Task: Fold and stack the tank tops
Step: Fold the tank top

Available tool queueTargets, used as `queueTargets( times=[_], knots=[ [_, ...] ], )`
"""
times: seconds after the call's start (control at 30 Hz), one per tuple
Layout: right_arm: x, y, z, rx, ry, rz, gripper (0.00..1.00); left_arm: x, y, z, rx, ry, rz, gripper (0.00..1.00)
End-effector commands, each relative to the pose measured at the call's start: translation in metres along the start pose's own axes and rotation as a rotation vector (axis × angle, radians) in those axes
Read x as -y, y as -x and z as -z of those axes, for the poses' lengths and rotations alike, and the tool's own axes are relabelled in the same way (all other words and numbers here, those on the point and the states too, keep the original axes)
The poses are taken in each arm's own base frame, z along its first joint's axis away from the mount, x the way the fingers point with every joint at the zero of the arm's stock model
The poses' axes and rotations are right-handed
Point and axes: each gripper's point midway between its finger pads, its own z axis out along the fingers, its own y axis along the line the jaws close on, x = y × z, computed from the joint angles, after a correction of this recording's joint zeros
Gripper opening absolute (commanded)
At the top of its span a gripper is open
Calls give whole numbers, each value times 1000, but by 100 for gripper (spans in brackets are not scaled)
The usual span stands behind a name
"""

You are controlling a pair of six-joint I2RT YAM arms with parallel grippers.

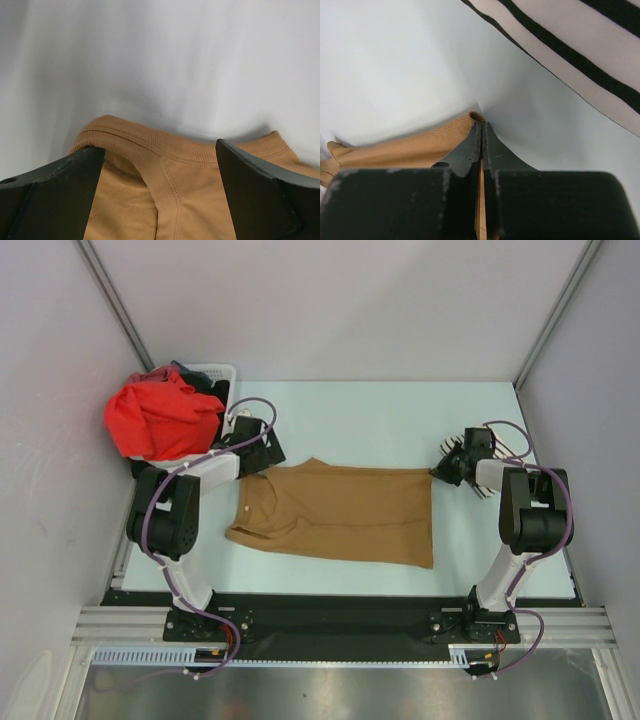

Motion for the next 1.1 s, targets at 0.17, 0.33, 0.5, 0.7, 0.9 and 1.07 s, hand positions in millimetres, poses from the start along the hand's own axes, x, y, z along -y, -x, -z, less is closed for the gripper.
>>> queueTargets(
  times=[0.17,0.33,0.5,0.7,0.9,1.07],
  knots=[
    [-17,7,1,10,36,40,0,16,-14,21,-97,-81,-6,98],
    [-17,6,1,8,36,43,0,30,-9,40,-84,-145,-6,98],
    [-16,4,1,5,35,48,0,48,11,69,-23,-198,-36,95],
    [-19,5,0,7,39,55,0,75,37,73,34,-246,-115,89],
    [-20,9,-2,14,12,72,0,116,27,32,-66,-266,-214,87],
    [-19,11,-2,21,1,76,0,142,-5,-3,-189,-316,-231,78]
  ],
)
